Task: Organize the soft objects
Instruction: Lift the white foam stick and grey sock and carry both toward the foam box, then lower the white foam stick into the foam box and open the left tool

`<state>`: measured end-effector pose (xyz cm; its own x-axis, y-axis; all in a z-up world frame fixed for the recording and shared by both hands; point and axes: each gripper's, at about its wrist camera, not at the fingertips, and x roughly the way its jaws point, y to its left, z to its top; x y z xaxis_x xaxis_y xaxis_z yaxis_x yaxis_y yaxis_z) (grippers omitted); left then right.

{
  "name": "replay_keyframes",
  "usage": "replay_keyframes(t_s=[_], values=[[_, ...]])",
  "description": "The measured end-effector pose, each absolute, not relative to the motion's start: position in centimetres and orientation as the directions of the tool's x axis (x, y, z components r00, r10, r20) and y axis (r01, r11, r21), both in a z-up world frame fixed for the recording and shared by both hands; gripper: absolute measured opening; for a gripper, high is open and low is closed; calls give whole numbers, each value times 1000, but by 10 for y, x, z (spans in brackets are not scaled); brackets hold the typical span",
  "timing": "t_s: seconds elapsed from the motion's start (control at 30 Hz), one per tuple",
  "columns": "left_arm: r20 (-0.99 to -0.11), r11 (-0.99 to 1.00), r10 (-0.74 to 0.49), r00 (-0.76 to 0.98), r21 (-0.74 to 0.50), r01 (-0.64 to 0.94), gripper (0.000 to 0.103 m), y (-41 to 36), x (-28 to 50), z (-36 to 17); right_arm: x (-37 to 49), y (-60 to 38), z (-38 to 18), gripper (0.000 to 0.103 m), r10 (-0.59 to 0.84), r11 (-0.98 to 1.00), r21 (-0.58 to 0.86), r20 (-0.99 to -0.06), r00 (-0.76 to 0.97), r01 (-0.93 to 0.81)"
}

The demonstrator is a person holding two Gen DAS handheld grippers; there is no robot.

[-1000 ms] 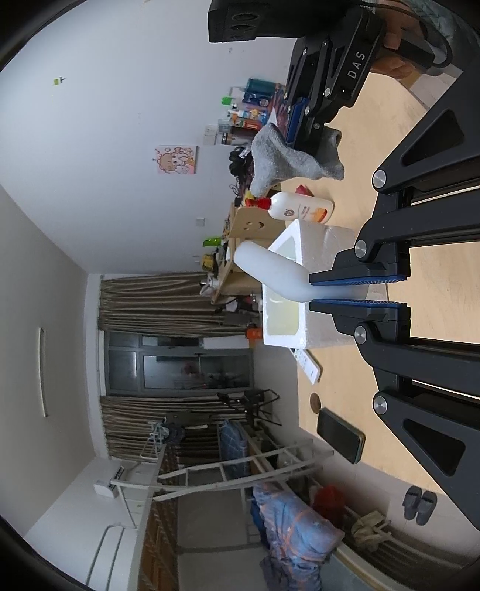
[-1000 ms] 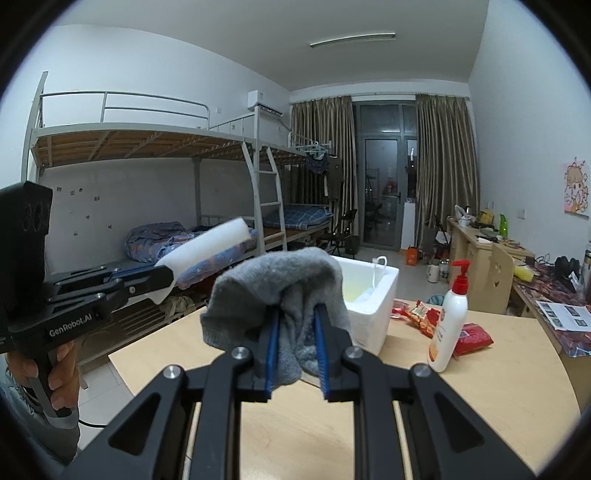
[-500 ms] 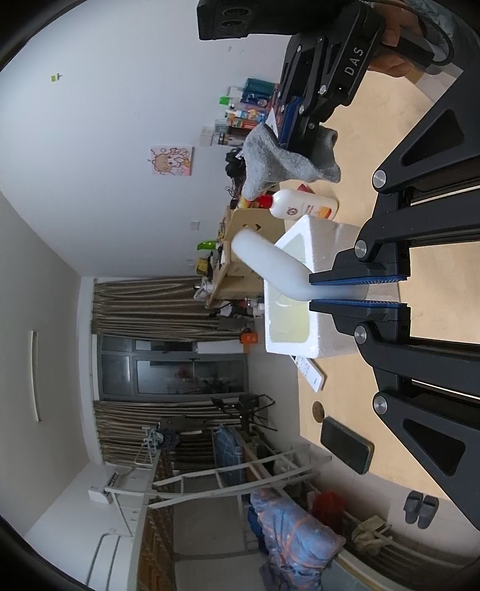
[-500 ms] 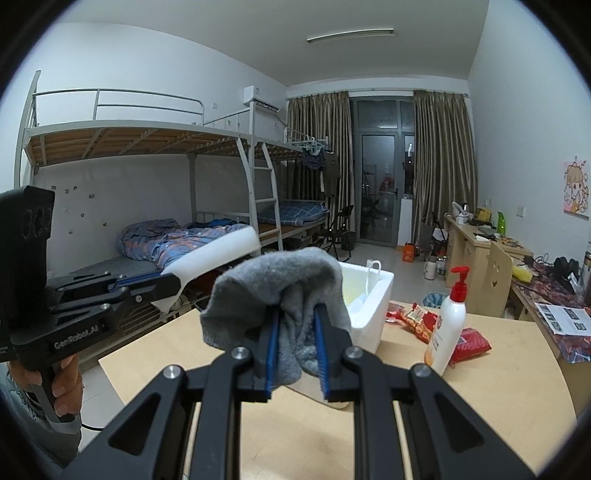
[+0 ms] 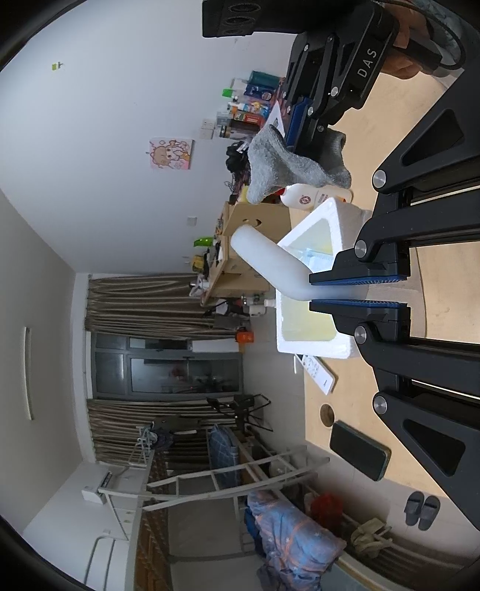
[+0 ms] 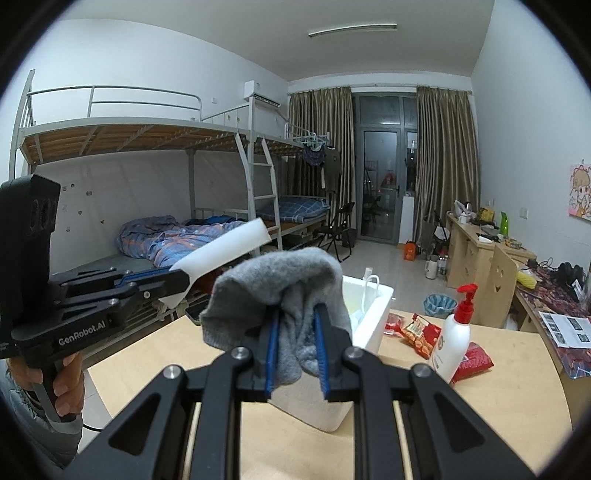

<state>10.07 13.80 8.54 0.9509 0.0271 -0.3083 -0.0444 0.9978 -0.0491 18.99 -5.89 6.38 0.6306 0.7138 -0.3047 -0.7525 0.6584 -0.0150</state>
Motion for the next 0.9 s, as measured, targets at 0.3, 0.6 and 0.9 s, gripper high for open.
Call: replay_keyframes(t_s=[0.3,0.6,0.9], values=[[-321,998,14,947,-61,-35,7,146,129,89,205,-50,64,22,705,665,-13,-316,634,-746],[-344,997,12,939,-63,-36,7,153,165,92,224,-41,66,22,706,667,10,-327,628,-745],[-380,997,20,925,-57,-45,7,155,196,83,238,-36,58,22,701,671,20,-345,625,-741]])
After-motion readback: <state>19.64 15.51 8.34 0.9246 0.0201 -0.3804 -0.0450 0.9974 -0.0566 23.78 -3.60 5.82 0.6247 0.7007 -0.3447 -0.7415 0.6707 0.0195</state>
